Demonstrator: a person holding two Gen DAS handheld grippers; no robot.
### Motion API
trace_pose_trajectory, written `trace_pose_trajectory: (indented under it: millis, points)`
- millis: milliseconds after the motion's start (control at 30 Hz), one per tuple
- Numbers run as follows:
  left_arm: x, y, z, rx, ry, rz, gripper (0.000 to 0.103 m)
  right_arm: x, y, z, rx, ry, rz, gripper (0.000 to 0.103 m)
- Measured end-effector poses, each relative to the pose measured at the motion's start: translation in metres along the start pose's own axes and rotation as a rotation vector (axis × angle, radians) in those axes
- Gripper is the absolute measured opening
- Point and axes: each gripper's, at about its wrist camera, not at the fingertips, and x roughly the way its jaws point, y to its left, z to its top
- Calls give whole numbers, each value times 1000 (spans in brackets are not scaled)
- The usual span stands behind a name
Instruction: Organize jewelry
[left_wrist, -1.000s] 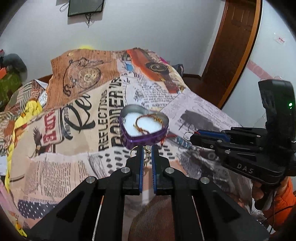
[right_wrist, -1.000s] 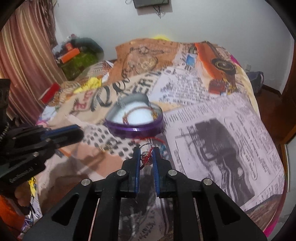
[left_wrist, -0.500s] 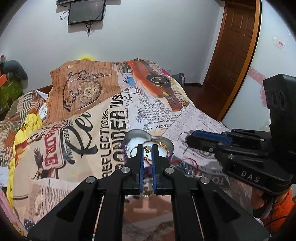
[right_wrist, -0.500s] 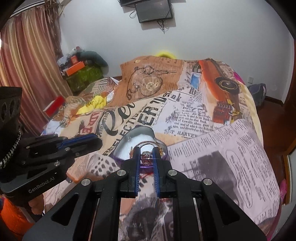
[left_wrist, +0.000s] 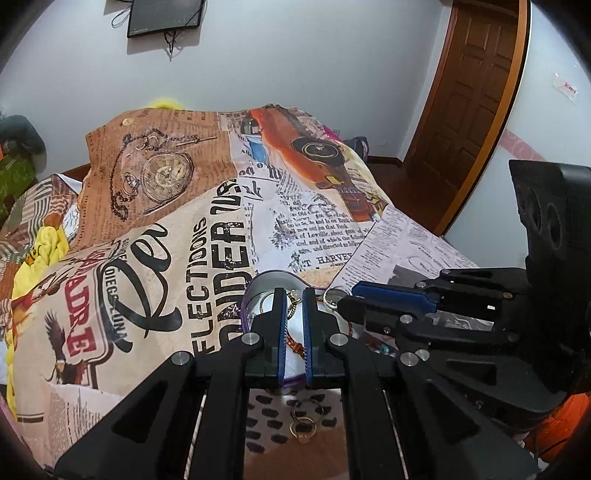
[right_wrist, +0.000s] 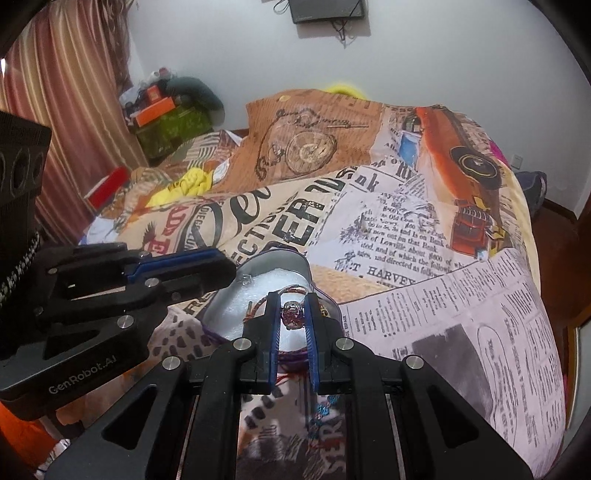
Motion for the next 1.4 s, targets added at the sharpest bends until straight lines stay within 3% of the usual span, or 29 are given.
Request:
trace_pose_trajectory:
  millis: [467, 867, 967, 1100, 1400]
  points:
    - [16, 5, 0, -7, 38, -15, 6, 17, 0, -1, -39, 69, 22, 11]
    - [-8, 8, 0, -20, 14, 10, 6, -2, 2, 1, -44, 49, -7, 16]
    - [-17, 9, 0, -19, 7, 28, 13, -12, -1, 1, -29, 33, -20, 21]
    - [-28, 11, -4, -18, 4, 48, 21, -26, -7, 0, -2, 2, -48, 38]
    - [-37, 9, -24, -10, 46, 70, 31, -47, -20, -10, 45, -3, -105, 39]
